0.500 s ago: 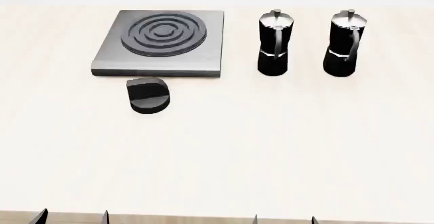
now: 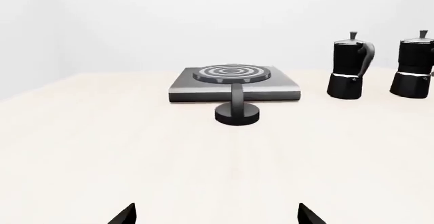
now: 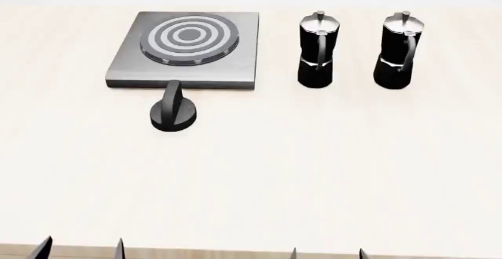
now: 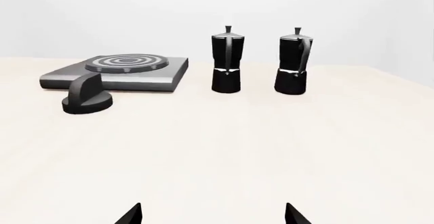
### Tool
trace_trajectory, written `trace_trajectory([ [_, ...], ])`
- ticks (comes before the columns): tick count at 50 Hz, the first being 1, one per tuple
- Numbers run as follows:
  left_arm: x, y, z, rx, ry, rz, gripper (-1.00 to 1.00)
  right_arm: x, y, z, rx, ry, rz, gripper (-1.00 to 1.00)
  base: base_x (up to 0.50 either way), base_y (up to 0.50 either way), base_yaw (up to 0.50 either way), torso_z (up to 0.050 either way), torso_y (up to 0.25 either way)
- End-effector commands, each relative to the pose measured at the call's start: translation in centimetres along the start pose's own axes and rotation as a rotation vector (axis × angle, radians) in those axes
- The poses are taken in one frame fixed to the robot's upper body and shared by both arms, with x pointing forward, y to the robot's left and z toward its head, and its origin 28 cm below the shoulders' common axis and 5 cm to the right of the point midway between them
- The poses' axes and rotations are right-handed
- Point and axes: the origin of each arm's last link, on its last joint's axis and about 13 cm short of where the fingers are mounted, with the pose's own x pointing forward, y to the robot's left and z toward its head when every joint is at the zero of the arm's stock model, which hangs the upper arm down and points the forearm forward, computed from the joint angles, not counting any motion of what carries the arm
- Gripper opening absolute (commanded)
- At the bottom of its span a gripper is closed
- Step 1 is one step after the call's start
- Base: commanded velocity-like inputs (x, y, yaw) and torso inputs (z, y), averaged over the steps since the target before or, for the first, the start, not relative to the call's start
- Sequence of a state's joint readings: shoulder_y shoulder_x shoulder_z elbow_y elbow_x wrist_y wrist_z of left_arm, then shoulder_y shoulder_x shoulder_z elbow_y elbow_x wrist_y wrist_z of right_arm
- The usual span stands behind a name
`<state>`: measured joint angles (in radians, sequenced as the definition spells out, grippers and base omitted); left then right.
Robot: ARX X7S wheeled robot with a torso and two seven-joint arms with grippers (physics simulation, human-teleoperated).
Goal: Turn off the stove.
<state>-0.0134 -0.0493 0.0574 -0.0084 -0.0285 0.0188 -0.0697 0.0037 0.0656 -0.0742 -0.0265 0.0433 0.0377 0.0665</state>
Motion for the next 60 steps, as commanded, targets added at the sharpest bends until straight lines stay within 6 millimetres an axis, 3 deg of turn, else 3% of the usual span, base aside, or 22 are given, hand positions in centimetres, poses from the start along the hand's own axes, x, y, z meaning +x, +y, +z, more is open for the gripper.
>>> trace_trajectory([
  [1, 0.3, 0.0, 0.1, 0.009, -0.02, -0.001, 1.0, 0.1, -0.7, 0.3, 0.009, -0.002, -0.02, 1.0, 0.0, 0.0, 0.0, 0.0, 0.0],
  [8, 0.6, 0.2, 0.4, 0.046, -0.079, 0.033, 1.0, 0.0, -0.3, 0.9, -0.038, -0.038, -0.029, 1.0, 0.0, 0.0, 0.0, 0.0, 0.0],
  [19, 1.1, 0.5, 1.3, 0.036, -0.09, 0.031, 1.0, -0.5, -0.6, 3.8, -0.045, -0.12, -0.016, 1.0, 0.0, 0.0, 0.0, 0.0, 0.0],
  [29, 0.4, 0.7, 4.2, 0.036, -0.123, 0.002, 1.0, -1.2, -1.0, 6.2, -0.054, -0.181, -0.018, 1.0, 0.0, 0.0, 0.0, 0.0, 0.0],
  [37, -0.8, 0.9, 6.8, 0.032, -0.201, -0.003, 1.0, -2.8, -0.9, 9.5, -0.083, -0.282, -0.035, 1.0, 0.0, 0.0, 0.0, 0.0, 0.0],
  [50, -1.9, 1.1, 10.1, -0.007, -0.284, -0.029, 1.0, -3.8, -1.2, 11.1, -0.072, -0.356, -0.019, 1.0, 0.0, 0.0, 0.0, 0.0, 0.0],
  [60, -2.4, 1.5, 11.0, -0.024, -0.349, -0.015, 1.0, -4.2, -1.0, 11.3, -0.155, -0.399, -0.054, 1.0, 0.0, 0.0, 0.0, 0.0, 0.0],
])
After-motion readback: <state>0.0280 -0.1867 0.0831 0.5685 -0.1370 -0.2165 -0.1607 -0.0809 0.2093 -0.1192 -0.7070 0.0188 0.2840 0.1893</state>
